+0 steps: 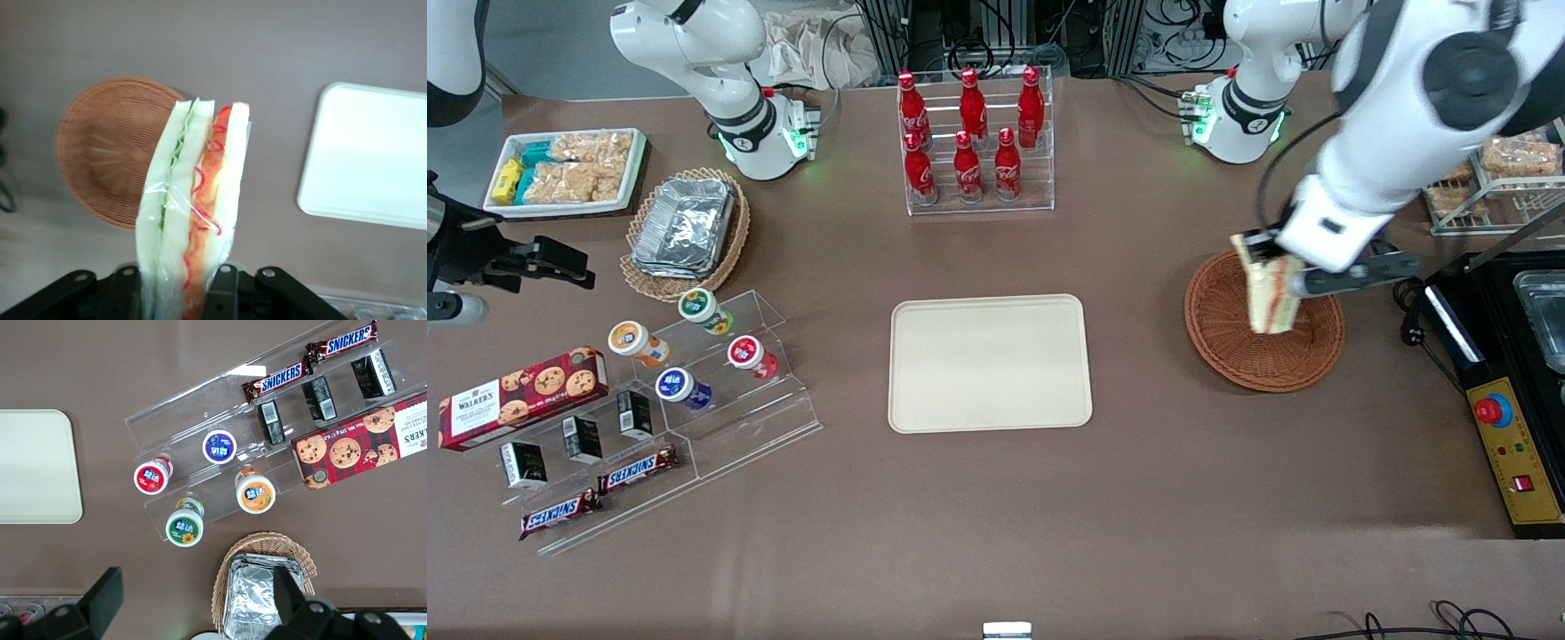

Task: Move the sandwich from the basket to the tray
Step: 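Carry the sandwich with the left gripper over the beige tray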

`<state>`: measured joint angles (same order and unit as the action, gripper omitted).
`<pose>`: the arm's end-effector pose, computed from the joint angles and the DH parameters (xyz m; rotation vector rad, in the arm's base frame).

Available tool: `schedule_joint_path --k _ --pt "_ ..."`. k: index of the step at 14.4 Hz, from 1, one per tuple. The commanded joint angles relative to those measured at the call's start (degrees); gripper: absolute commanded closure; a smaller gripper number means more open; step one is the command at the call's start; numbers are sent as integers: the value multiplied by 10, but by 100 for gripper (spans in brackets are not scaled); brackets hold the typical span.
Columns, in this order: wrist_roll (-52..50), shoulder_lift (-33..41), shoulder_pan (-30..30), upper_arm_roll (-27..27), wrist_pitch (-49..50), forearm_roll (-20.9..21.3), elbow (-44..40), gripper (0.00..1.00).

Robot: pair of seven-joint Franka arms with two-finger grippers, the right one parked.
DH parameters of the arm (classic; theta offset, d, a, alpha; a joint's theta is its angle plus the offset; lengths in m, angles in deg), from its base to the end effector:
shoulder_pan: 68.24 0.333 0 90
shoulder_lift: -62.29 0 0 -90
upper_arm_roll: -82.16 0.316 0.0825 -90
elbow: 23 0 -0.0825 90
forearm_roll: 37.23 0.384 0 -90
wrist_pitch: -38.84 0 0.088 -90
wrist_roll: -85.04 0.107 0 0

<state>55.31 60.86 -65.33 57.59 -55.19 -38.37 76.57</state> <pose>0.5177 -0.2054 0.5390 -3.1034 -0.2222 0.1879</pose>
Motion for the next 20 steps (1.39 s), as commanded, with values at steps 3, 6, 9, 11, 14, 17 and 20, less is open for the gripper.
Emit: schedule_joint_path --k 3,6,9,11,14,17,20 --pt "-110 -131 -68 -62 -81 37 -41 100" --pt "-169 -217 -115 -62 -152 102 -39 100" --pt "-207 -304 -123 -61 -256 170 -41 100" --pt "-254 -337 -141 -60 -288 215 -44 100" --pt "-261 -364 -142 -59 -314 224 -44 100" --pt "-261 -374 -149 -59 -317 225 -44 100" --pt "-260 -389 -153 -58 -344 225 -44 100"
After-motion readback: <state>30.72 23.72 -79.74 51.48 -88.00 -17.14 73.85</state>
